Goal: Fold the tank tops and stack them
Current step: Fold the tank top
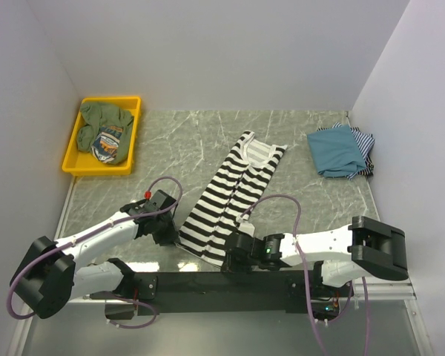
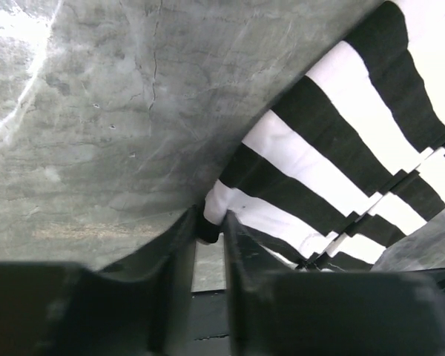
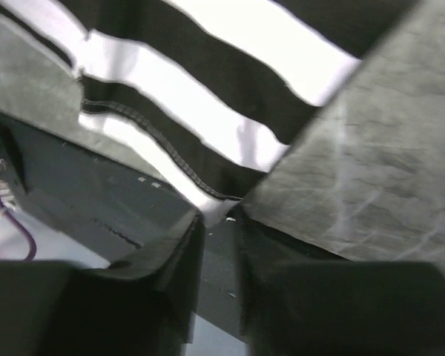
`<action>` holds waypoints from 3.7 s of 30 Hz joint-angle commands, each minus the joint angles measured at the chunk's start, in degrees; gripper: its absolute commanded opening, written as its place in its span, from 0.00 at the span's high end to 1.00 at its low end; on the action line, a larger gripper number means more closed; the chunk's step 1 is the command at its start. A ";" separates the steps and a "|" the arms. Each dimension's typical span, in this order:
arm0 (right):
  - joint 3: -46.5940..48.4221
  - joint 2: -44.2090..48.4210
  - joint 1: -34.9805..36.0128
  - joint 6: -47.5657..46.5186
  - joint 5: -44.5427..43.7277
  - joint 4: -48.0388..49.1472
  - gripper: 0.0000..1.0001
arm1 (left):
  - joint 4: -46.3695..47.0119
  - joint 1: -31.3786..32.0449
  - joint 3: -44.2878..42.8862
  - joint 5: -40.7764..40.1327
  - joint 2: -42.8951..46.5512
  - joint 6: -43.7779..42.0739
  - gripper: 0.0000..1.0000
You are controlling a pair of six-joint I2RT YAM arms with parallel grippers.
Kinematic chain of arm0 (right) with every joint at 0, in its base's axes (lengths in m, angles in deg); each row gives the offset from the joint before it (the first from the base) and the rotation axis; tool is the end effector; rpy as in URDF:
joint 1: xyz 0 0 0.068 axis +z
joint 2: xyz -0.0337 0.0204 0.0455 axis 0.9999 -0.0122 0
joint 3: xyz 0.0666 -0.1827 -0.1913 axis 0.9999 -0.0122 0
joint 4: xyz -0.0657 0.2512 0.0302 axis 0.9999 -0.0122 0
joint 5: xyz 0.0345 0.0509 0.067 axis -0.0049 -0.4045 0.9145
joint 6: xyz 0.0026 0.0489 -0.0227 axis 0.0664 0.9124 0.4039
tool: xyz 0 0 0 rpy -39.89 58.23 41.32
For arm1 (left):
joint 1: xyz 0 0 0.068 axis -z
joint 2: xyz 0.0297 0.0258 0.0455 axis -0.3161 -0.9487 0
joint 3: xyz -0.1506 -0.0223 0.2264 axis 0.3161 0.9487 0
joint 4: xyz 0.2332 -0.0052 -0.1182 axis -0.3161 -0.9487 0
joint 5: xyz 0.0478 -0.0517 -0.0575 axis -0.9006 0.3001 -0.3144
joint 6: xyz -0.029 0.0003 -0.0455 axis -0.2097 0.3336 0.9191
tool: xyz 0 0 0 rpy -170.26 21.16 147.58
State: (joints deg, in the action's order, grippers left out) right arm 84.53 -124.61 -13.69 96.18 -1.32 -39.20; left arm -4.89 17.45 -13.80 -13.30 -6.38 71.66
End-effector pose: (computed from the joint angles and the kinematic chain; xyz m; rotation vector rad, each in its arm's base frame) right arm 0.0621 0.2308 0.1435 -0.0267 2.7943 0.8079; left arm 0.1498 -0.1093 0.1627 -0.5520 2.8272 -0.4083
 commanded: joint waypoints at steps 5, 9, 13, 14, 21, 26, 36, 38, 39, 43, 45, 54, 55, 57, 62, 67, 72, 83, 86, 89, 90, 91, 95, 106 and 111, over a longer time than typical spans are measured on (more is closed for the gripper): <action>0.61 1.09 0.50 1.15 -4.38 -6.04 0.89 | 2.26 0.16 0.22 0.56 -0.14 -0.98 0.83; 0.97 3.02 1.20 -0.43 -4.21 -9.56 0.99 | 2.27 0.24 0.31 2.14 0.74 -1.15 0.90; 2.54 4.17 2.69 -1.84 -3.86 -14.31 1.00 | 2.53 0.59 0.48 4.17 1.53 -0.89 0.99; 3.59 4.34 3.04 -1.93 -3.95 -15.36 1.00 | 2.53 0.77 0.57 4.95 1.62 -0.63 0.99; 6.06 5.22 6.56 -2.02 -3.77 -22.75 0.99 | 3.58 7.79 1.98 5.93 2.32 3.24 0.99; 9.48 2.51 7.88 -2.81 -4.64 -23.10 0.77 | 3.50 8.33 2.42 5.23 2.24 3.51 0.99; 5.28 12.86 8.41 3.95 -9.92 -27.67 0.51 | 2.27 8.33 1.45 4.79 2.67 2.80 0.99; 3.09 14.97 8.41 6.31 -10.62 -27.68 0.52 | 2.62 8.33 1.62 4.70 2.85 2.98 0.99; 2.29 15.50 8.32 6.77 -10.80 -27.24 0.53 | 2.70 8.33 1.71 4.61 2.94 2.98 0.99; 1.66 12.97 7.09 6.16 -11.33 -24.95 0.62 | 3.06 8.33 1.71 4.70 2.68 2.98 0.99; 2.81 10.95 6.92 5.10 -11.85 -24.51 0.63 | 2.97 8.33 1.54 4.61 2.50 2.89 0.99; 5.27 6.01 6.83 4.05 -12.65 -22.84 0.62 | 2.53 8.33 1.45 4.43 2.94 2.80 0.99; 5.62 6.01 6.74 4.13 -12.82 -23.02 0.62 | 2.53 8.42 1.45 4.26 2.94 2.80 0.99; 5.89 6.19 6.83 3.96 -13.17 -23.46 0.62 | 2.53 8.33 1.62 4.17 3.03 2.89 0.99; 8.08 5.84 6.74 3.52 -14.58 -26.17 0.62 | 2.27 8.33 1.89 4.35 3.64 3.07 0.99; 9.23 6.71 6.83 3.25 -15.20 -28.11 0.62 | 1.83 8.33 1.71 4.08 3.73 3.15 0.99; 8.61 6.10 6.74 2.82 -14.67 -27.42 0.62 | 1.91 8.33 1.80 4.17 3.55 3.15 0.99; 8.70 6.54 7.79 1.59 -13.61 -29.52 0.63 | 1.47 8.33 1.63 3.82 3.29 3.07 0.99; 9.75 7.51 7.97 0.80 -13.88 -31.01 0.63 | 1.39 8.42 1.54 3.82 3.29 3.15 1.00; 11.25 7.77 7.97 0.44 -14.93 -32.51 0.63 | 1.39 8.33 1.54 3.64 3.29 3.15 1.00; 11.42 7.77 7.97 0.53 -15.28 -32.77 0.68 | 1.39 8.42 1.54 3.73 3.38 3.15 0.99; 11.43 7.94 7.97 0.70 -15.54 -32.77 0.72 | 1.30 8.33 1.54 3.64 3.46 3.15 0.99; 12.13 6.63 7.71 -0.17 -16.25 -30.14 0.96 | 1.39 8.33 1.71 3.64 3.55 3.42 1.00; 13.18 -2.42 7.18 -2.37 -12.83 -21.80 1.00 | 1.12 8.33 1.62 3.38 3.90 3.33 0.99; 12.39 -4.62 7.27 -2.72 -10.89 -21.61 1.00 | 1.12 8.33 1.80 3.73 4.08 3.33 0.99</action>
State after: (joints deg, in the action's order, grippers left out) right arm 95.70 -128.70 -6.30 93.85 -12.40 -62.15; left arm -3.42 25.65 -11.36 -8.82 -3.34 74.65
